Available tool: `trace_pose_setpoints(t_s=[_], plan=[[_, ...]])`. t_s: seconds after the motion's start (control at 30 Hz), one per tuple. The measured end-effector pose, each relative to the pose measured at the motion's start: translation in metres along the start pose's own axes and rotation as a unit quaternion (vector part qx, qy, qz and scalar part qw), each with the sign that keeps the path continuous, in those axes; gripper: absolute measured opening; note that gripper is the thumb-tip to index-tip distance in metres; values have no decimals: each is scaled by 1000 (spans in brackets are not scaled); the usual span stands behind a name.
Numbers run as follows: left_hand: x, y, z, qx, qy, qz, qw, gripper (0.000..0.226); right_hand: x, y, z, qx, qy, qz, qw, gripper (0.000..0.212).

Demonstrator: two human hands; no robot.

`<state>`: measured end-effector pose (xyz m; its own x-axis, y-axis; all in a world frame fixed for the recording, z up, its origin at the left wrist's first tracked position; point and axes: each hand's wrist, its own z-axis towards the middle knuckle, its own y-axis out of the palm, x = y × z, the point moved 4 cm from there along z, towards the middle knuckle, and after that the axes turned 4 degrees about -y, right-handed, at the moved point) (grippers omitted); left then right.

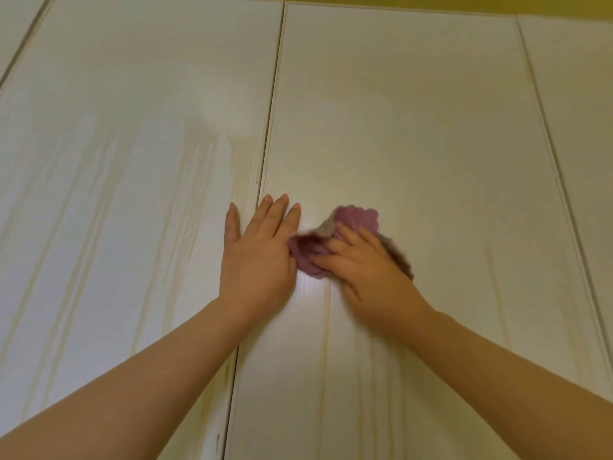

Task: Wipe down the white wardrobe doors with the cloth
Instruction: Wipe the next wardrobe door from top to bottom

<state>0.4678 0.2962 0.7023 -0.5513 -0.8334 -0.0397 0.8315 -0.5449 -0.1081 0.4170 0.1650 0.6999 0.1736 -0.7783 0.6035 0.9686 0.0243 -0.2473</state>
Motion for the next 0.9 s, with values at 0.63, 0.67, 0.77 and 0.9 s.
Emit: trace_pose_setpoints(t_s=[0.63, 0.67, 0.77, 0.9], plan=[[7, -10, 10, 11, 39, 36, 999, 48, 34, -15, 31, 73, 209, -25, 975, 61], [9, -11, 10, 7, 51, 42, 998, 46, 23, -10, 28, 46, 155, -12, 987, 60], [7, -5, 11, 58, 74, 34, 995, 45, 25, -18, 16, 17, 122, 5, 992, 53], [11, -1, 10, 92, 82, 7, 992, 43, 58, -35, 9, 126, 305, -46, 943, 56]])
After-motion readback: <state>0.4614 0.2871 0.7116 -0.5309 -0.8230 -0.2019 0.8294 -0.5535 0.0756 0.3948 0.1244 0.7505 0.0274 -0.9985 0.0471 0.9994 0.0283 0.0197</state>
